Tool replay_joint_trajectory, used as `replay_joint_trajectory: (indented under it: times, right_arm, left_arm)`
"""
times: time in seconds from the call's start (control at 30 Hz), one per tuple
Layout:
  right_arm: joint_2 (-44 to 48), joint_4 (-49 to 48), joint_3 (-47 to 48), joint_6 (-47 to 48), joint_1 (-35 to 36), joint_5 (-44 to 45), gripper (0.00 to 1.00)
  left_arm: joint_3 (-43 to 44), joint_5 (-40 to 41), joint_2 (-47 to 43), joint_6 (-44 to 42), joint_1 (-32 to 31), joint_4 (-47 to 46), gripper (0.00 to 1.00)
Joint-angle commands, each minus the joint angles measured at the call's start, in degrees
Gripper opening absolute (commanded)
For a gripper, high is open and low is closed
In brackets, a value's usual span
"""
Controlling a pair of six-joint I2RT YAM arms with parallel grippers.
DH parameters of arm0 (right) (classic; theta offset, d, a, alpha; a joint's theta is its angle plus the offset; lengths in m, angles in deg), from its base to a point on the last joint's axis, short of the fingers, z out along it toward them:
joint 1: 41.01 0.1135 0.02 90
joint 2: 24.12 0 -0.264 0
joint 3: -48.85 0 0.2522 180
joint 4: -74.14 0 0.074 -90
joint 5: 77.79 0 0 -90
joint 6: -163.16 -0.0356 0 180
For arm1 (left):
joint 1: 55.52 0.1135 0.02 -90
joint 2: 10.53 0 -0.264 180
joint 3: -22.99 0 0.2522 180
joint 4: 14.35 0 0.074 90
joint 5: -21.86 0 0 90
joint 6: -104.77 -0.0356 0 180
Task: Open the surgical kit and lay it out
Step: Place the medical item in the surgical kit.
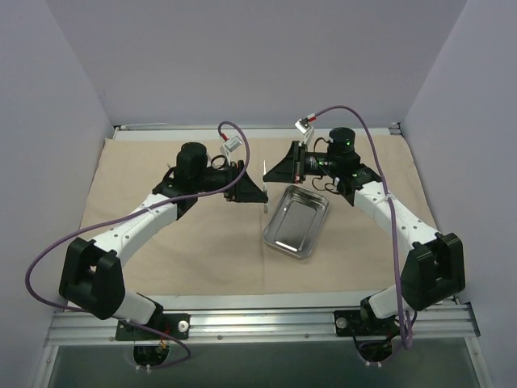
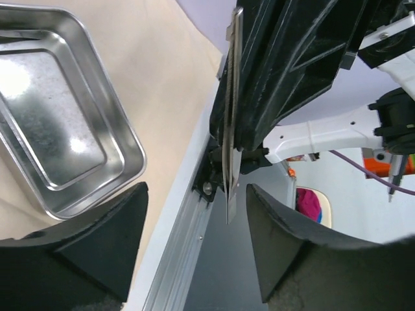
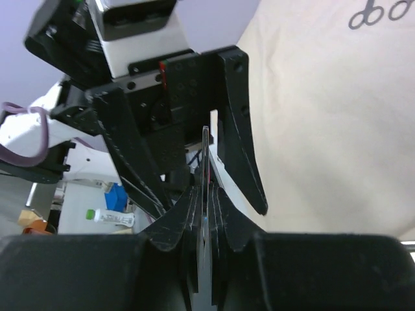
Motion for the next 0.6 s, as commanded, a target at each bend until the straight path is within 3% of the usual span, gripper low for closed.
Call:
replay_joint_trajectory:
  times: [0.0, 0.17, 0.3, 0.33, 0.37, 0.4, 0.43, 0.47, 0.5, 0.57]
  right_arm:
    - [0.74, -10.45, 0.07, -6.11, 0.52, -3.33, 0.0]
    - [-0.58, -11.79, 0.33, -7.52, 0.87, -3.59, 0.0]
    - [-1.29, -11.52, 0.42, -7.26, 1.13, -3.24, 0.0]
    - [-1.37, -11.35, 0.51, -7.26, 1.13, -3.06, 0.0]
    - [-1.72, -10.82, 0.68, -6.56, 1.13, -2.71, 0.07]
    - [-1.9, -6.29, 1.03, -4.82, 1.05, -0.36, 0.26]
    - [-1.9, -1.98, 3.3, -2.19, 0.96, 2.01, 0.55]
    - [-2.42, 2.93, 4.89, 0.71, 0.61, 4.91, 0.62]
    - [-2.95, 14.03, 6.9, 6.05, 0.43, 13.55, 0.74]
    - [-5.23, 24.82, 12.71, 9.08, -0.27, 23.43, 0.83]
  left_arm:
    - [-0.88, -3.26, -0.34, 3.79, -0.4, -10.32, 0.69]
    - [-1.06, -4.94, 0.63, 7.05, -0.49, -15.95, 0.59]
    - [-0.8, -5.47, 1.86, 9.42, -0.31, -17.63, 0.29]
    - [-0.62, -5.21, 2.12, 9.52, -0.14, -17.46, 0.05]
    - [-0.62, -4.34, 2.39, 9.78, 0.12, -16.76, 0.02]
    - [-0.62, -3.2, 2.13, 9.17, 1.0, -15.28, 0.02]
    - [0.16, -1.45, 1.86, 7.86, 1.61, -8.65, 0.02]
    - [0.87, 3.36, 0.99, 6.11, 2.4, -4.15, 0.02]
    - [2.09, 7.06, 0.46, 0.87, 4.33, 2.86, 0.02]
    - [4.56, 15.49, -2.25, -3.47, 6.27, 17.17, 0.02]
